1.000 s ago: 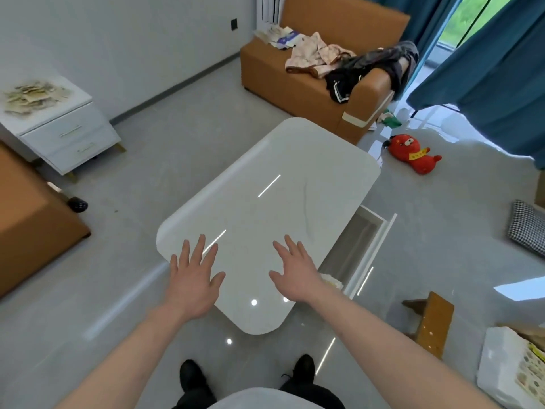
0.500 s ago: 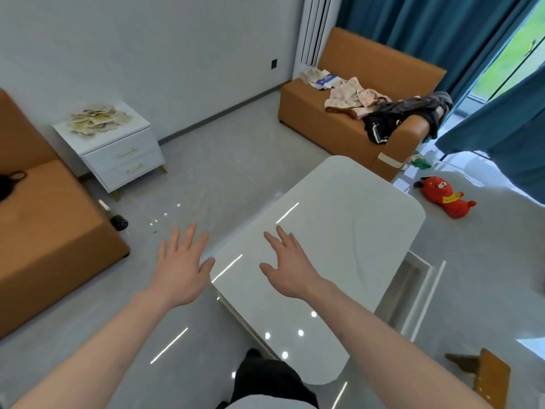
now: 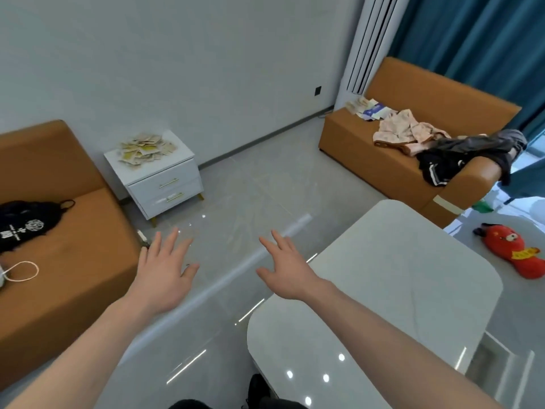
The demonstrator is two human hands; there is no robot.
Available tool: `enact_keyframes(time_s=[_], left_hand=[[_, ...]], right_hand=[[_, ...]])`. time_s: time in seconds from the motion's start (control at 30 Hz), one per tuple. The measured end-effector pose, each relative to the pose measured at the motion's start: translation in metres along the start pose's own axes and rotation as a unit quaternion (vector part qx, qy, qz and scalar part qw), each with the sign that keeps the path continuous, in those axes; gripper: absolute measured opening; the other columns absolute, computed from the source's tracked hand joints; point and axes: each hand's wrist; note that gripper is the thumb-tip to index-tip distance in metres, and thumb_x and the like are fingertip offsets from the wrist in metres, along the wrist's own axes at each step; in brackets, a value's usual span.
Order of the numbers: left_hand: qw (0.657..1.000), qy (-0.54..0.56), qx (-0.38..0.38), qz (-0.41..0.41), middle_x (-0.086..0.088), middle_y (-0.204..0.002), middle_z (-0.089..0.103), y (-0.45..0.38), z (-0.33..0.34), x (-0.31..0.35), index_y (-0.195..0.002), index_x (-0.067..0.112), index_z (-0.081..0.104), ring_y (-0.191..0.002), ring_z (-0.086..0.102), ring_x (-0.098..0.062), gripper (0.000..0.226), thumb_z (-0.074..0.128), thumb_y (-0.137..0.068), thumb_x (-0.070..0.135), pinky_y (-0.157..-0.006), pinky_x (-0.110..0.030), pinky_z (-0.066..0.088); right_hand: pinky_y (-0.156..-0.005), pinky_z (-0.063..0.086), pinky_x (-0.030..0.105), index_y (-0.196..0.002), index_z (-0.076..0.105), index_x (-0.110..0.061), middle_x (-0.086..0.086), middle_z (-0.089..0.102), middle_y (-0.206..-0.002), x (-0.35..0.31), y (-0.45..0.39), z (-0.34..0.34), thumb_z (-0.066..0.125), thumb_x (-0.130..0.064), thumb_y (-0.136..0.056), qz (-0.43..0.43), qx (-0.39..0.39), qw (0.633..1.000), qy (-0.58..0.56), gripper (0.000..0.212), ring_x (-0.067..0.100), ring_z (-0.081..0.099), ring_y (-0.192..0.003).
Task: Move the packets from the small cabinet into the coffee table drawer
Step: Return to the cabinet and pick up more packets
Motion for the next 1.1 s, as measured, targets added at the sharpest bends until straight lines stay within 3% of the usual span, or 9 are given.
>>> enact_keyframes(time_s=[0.2, 0.6, 0.87, 1.1], left_hand=[[0.999, 0.033, 0.033, -0.017, 0.004, -0.169, 0.0, -0.076, -0.048, -0.056, -0.156, 0.031, 0.027, -0.155, -0.007, -0.025, 0.058, 0.04, -0.102, 0.048, -0.125, -0.049, 0.004], [1.0, 0.011, -0.005, 0.023, 0.003, -0.169, 0.001, -0.261, -0.116, -0.179, -0.157, 0.033, 0.022, -0.155, -0.009, -0.026, 0.059, 0.038, -0.103, 0.051, -0.125, -0.051, 0.002], [0.998, 0.016, -0.024, 0.06, 0.003, -0.169, 0.001, -0.372, -0.135, -0.199, -0.157, 0.033, 0.023, -0.155, -0.008, -0.026, 0.058, 0.037, -0.103, 0.049, -0.125, -0.05, 0.003], [0.999, 0.015, -0.028, 0.028, 0.002, -0.169, 0.003, -0.497, -0.141, -0.224, -0.157, 0.032, 0.024, -0.155, -0.005, -0.027, 0.058, 0.037, -0.103, 0.05, -0.125, -0.05, 0.006]], right_hand=[[-0.126, 0.011, 0.045, -0.161, 0.015, -0.03, 0.0, -0.002, -0.171, -0.053, -0.102, -0.023, 0.053, -0.042, -0.099, -0.031, -0.001, 0.999, 0.023, 0.074, 0.03, -0.001, -0.156], [-0.127, 0.011, 0.042, -0.161, 0.016, -0.029, 0.0, -0.003, -0.17, -0.138, -0.28, -0.031, 0.054, -0.042, -0.099, 0.004, 0.045, 0.999, 0.0, 0.074, 0.028, 0.0, -0.157], [-0.127, 0.011, 0.043, -0.161, 0.016, -0.031, -0.002, -0.004, -0.17, -0.153, -0.374, -0.051, 0.054, -0.041, -0.099, 0.034, 0.048, 0.998, -0.011, 0.074, 0.027, -0.001, -0.157], [-0.127, 0.012, 0.044, -0.161, 0.013, -0.03, -0.002, -0.006, -0.17, -0.153, -0.508, -0.085, 0.053, -0.04, -0.1, 0.017, 0.026, 0.999, -0.015, 0.074, 0.026, -0.003, -0.157]])
Point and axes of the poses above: each hand's wrist, its own y-axis away from the middle knuckle, its own z-axis out of the palm, x = y × z
